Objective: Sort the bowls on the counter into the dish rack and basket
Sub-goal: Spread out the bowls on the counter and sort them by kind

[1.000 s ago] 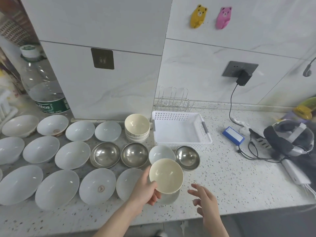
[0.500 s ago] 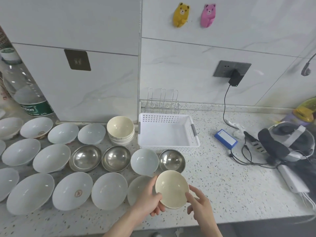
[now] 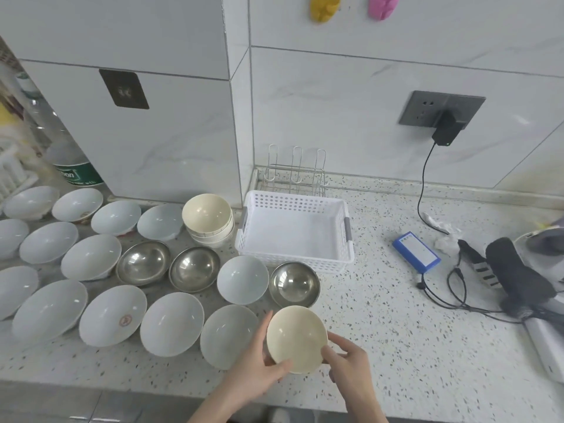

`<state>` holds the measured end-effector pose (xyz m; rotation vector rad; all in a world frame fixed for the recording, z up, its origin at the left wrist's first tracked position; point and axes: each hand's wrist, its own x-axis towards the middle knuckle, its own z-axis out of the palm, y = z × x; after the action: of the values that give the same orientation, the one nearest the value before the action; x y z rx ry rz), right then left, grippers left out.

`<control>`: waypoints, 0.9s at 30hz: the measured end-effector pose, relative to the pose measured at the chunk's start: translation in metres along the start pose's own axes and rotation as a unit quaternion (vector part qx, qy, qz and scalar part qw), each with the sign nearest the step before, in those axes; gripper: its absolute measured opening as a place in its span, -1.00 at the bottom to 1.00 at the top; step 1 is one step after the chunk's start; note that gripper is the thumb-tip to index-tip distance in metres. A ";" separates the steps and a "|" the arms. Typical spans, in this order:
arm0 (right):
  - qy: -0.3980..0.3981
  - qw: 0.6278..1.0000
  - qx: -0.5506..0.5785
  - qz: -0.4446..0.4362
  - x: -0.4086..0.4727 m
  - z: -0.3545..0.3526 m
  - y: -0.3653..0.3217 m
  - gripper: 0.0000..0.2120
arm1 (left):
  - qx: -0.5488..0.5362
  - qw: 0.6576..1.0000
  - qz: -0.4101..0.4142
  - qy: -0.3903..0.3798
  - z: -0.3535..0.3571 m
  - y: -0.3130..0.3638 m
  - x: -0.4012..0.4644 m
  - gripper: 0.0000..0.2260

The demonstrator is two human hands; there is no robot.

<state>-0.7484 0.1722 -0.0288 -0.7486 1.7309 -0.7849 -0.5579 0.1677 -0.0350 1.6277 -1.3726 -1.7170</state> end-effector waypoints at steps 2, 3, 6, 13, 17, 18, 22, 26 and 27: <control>-0.013 1.000 -0.001 0.005 0.004 -0.002 0.002 -0.71 | 0.015 1.000 0.007 0.013 0.005 -0.005 -0.003 -0.05; -0.023 1.000 -0.006 0.006 0.006 -0.002 0.003 -0.72 | 0.033 0.999 0.011 0.024 0.007 -0.007 -0.005 -0.03; -0.047 0.999 -0.016 0.009 0.010 0.001 0.007 -0.70 | 0.066 0.997 0.011 0.050 0.010 -0.015 -0.008 0.00; -0.057 0.998 -0.004 0.012 0.014 0.004 0.011 -0.66 | 0.102 0.993 -0.025 0.062 0.012 -0.026 -0.001 0.03; -0.069 0.998 -0.007 0.012 0.017 0.002 0.010 -0.65 | 0.107 0.992 -0.025 0.069 0.013 -0.026 0.002 0.02; -0.071 0.997 -0.009 0.012 0.018 0.001 0.010 -0.65 | 0.111 0.991 -0.029 0.072 0.014 -0.026 0.003 0.03; -0.080 0.997 -0.018 0.013 0.019 0.000 0.010 -0.66 | 0.134 0.987 -0.049 0.078 0.013 -0.026 0.003 0.03; -0.095 0.995 -0.021 0.028 0.020 -0.004 0.007 -0.70 | 0.166 0.981 -0.057 0.088 0.012 -0.023 0.002 0.05; -0.101 0.994 -0.020 0.039 0.021 -0.006 0.005 -0.71 | 0.177 0.979 -0.056 0.089 0.011 -0.023 0.001 0.04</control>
<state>-0.7598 0.1589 -0.0430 -0.7570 1.5876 -0.6022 -0.5612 0.1807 -0.0564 2.0294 -1.5909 -1.3981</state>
